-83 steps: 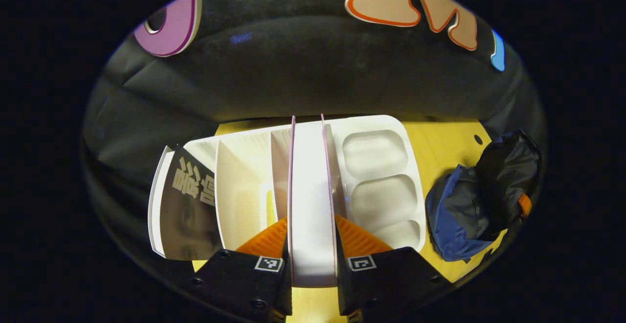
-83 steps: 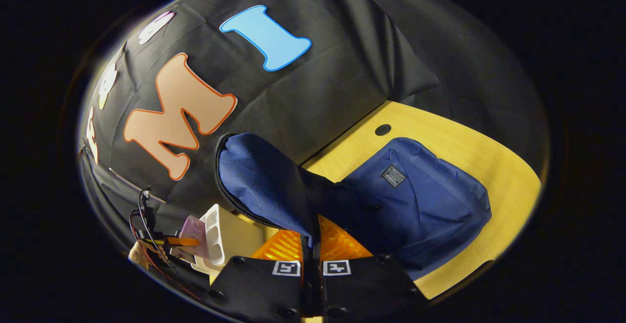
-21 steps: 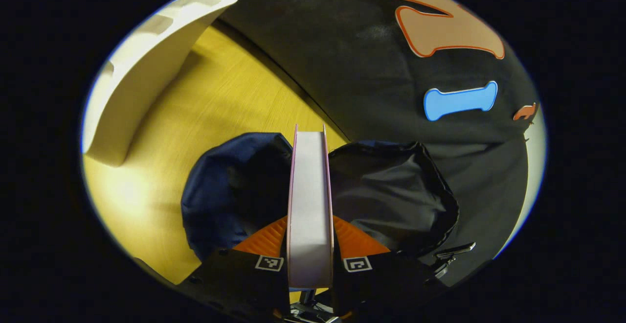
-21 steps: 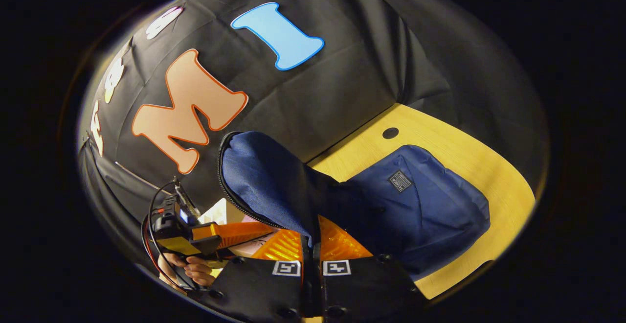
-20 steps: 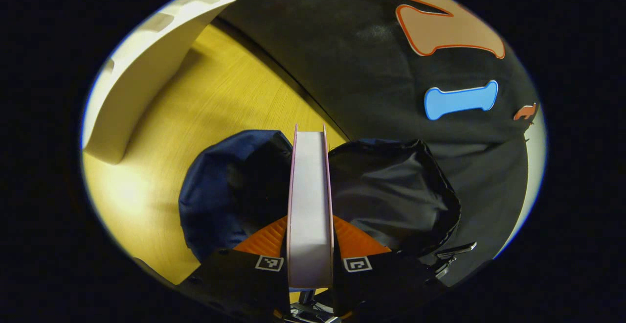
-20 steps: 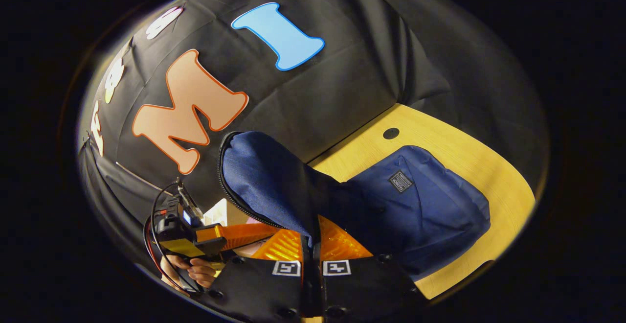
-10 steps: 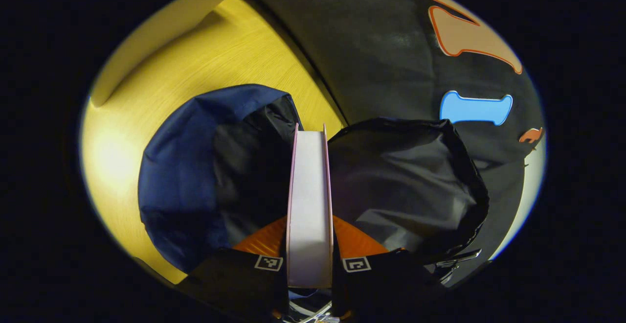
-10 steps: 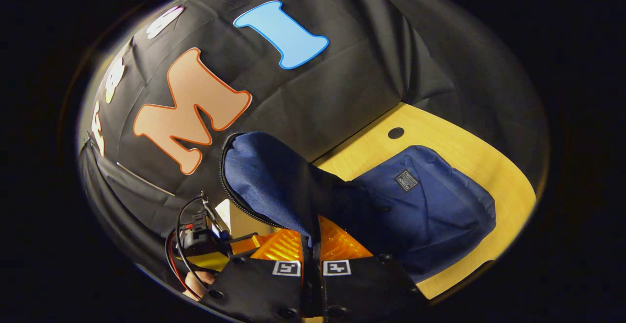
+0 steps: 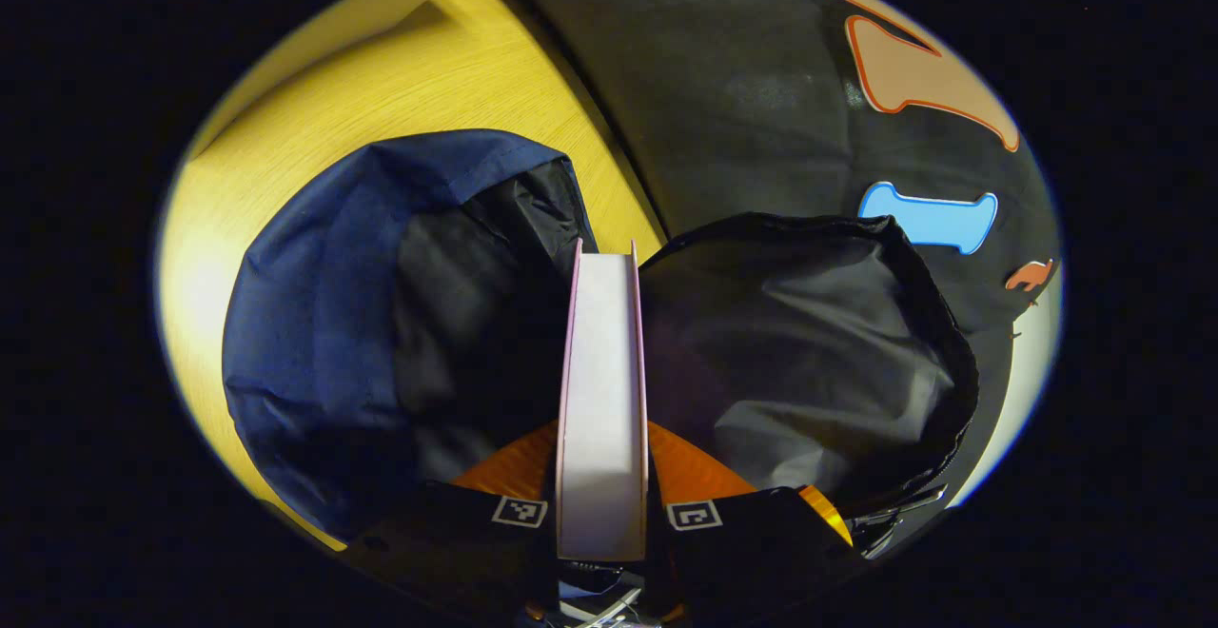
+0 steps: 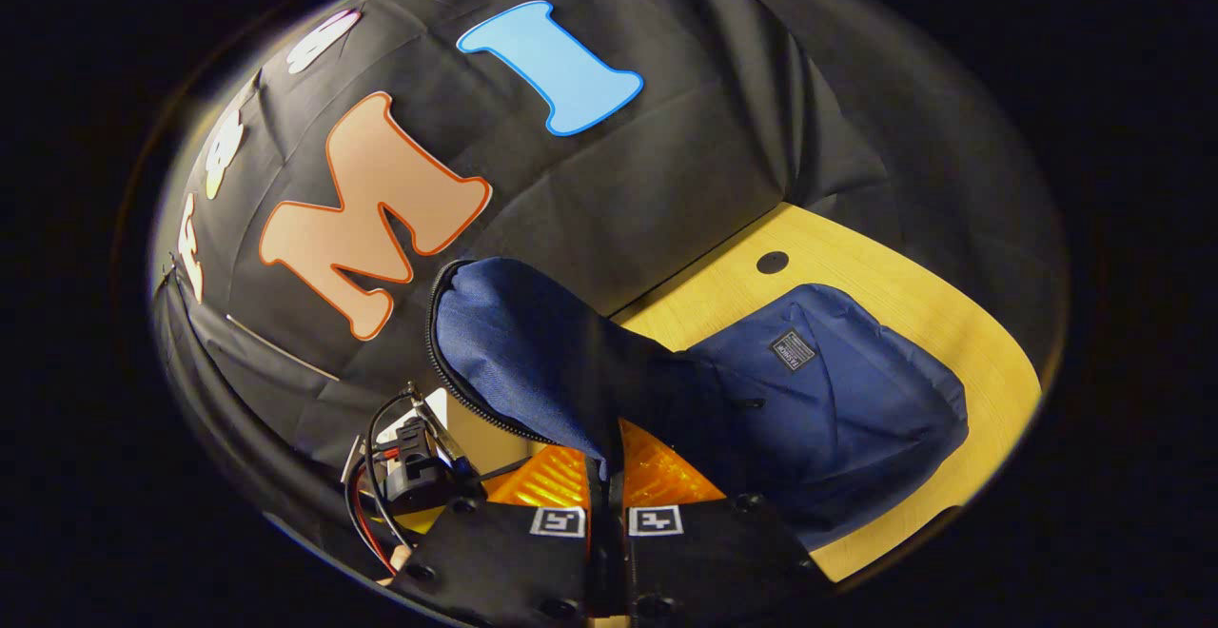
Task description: Open the schoolbag, grab two books from the bookshelf and put them into the schoolbag.
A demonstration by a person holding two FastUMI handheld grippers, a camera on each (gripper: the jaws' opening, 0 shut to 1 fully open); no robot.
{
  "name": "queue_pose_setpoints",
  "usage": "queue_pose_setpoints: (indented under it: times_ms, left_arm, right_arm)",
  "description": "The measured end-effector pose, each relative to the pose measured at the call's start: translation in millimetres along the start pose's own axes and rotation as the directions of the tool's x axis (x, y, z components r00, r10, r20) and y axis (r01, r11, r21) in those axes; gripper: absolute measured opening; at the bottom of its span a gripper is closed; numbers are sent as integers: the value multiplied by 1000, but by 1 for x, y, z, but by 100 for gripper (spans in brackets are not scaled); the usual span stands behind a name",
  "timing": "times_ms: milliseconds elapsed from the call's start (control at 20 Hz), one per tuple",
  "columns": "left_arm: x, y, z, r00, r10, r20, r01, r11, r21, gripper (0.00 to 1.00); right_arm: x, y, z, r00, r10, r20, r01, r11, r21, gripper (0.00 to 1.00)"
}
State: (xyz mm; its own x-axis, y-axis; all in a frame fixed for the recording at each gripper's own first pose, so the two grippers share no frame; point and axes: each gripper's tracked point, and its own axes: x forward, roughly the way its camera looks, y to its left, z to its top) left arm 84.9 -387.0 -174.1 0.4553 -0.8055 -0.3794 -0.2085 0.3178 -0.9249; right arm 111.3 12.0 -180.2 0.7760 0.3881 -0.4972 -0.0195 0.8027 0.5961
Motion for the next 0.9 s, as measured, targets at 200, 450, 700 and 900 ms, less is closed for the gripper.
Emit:
queue_pose_setpoints:
  times_ms: [200, 450, 700, 900]
  left_arm:
    - [-4, 37, 7, 976, 215, -4, -215, 975, 64, 70]
    - [-37, 64, 28, 914, 403, 42, -404, 900, 165, 79]
    - [-71, 48, 68, 878, 427, 216, -478, 784, 396, 87]
    - [-120, 27, 116, 830, 369, 417, -555, 611, 564, 95]
  right_arm:
    - [0, 1, -4, 1000, -5, -3, 5, 1000, 10, 2]
    - [1, -1, -6, 1000, -6, 2, 6, 1000, 5, 3]
    - [1, -4, -6, 1000, -7, 3, 7, 1000, 0, 2]
    - [0, -5, -8, 1000, -7, 7, 7, 1000, 6, 3]
